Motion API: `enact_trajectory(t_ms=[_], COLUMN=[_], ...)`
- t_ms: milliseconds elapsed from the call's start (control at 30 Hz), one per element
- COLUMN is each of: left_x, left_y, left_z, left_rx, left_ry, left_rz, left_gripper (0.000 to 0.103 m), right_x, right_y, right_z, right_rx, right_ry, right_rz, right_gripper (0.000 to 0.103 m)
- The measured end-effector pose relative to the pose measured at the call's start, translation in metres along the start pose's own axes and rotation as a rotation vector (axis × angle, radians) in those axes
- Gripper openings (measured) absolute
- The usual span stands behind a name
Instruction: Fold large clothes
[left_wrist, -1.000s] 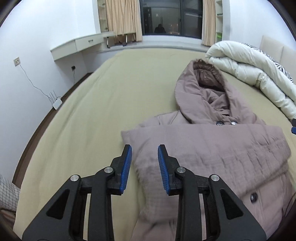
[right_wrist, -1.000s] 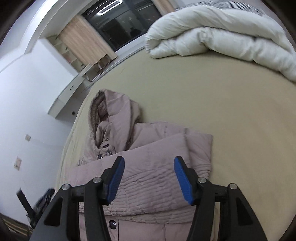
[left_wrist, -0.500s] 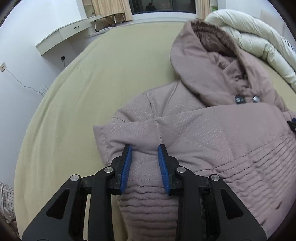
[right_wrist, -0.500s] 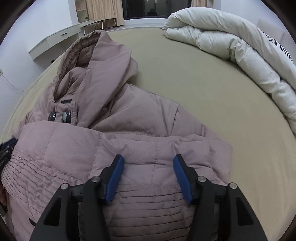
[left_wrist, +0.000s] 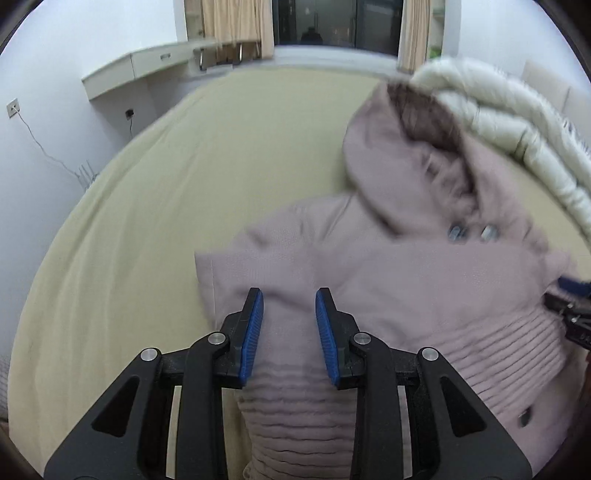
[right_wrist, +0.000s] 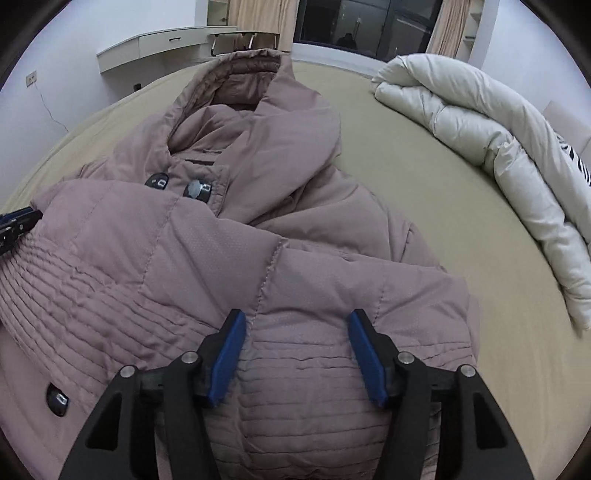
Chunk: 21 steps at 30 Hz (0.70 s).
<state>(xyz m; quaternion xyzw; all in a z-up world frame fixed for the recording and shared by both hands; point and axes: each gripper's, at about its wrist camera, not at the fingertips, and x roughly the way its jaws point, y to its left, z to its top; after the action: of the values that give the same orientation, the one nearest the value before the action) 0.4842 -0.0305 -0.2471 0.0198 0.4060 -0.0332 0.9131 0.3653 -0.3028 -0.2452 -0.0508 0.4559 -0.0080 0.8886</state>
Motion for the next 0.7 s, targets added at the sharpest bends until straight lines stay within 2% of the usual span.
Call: enact_trajectory(t_ms=[33,67,133,167,233,333,400,533,633,700], left_x=[-0.003,-0.002,0.011,0.017,0.035,0.074,0.099,0.135,0.164,0.187], left_y=[-0.002,-0.005,-0.012,-0.017,-0.039,-0.069,-0.084,-0.106,-0.110,-0.109], left_z=[0.011,0.024,0.055,0.068,0.098,0.134,0.157,0.188,0.197,0.206], left_rx=[0.003,-0.006,-0.070,-0.077,-0.037,-0.012,-0.017,-0.008,-0.015,-0.039], left_ry=[-0.018,-0.017,-0.013,-0.015,-0.001,0.071,0.085,0.085,0.104,0.125], left_rz=[0.000,-0.018,-0.108,-0.116,-0.110,-0.095,-0.070,-0.035,-0.016,-0.012], left_gripper=[0.031,0.052,0.087,0.090,0.090,0.090,0.090,0.090,0.090,0.078], right_x=[-0.009,-0.017,-0.030,-0.033,-0.030,-0.016,-0.010,-0.003,0.002,0.006], right_y=[-0.011,-0.021,-0.038,-0.043,-0.047,-0.049,-0.052,-0.068,-0.075,-0.073], right_z=[0.006,0.009,0.016,0.019,0.024,0.035,0.042,0.065,0.085,0.096], right_rx=[0.068,0.125,0.209,0.232,0.246,0.238,0.243,0.289,0.290,0.277], right_ry=[-0.014,-0.047,-0.123,-0.146,-0.159,-0.131,-0.123,-0.126,-0.136,-0.139], right_rz=[0.057,0.101,0.137,0.160,0.206,0.211,0.208,0.210,0.212,0.214], right_gripper=[0.061,0.062,0.074,0.075,0.075,0.075,0.075,0.077,0.078,0.078])
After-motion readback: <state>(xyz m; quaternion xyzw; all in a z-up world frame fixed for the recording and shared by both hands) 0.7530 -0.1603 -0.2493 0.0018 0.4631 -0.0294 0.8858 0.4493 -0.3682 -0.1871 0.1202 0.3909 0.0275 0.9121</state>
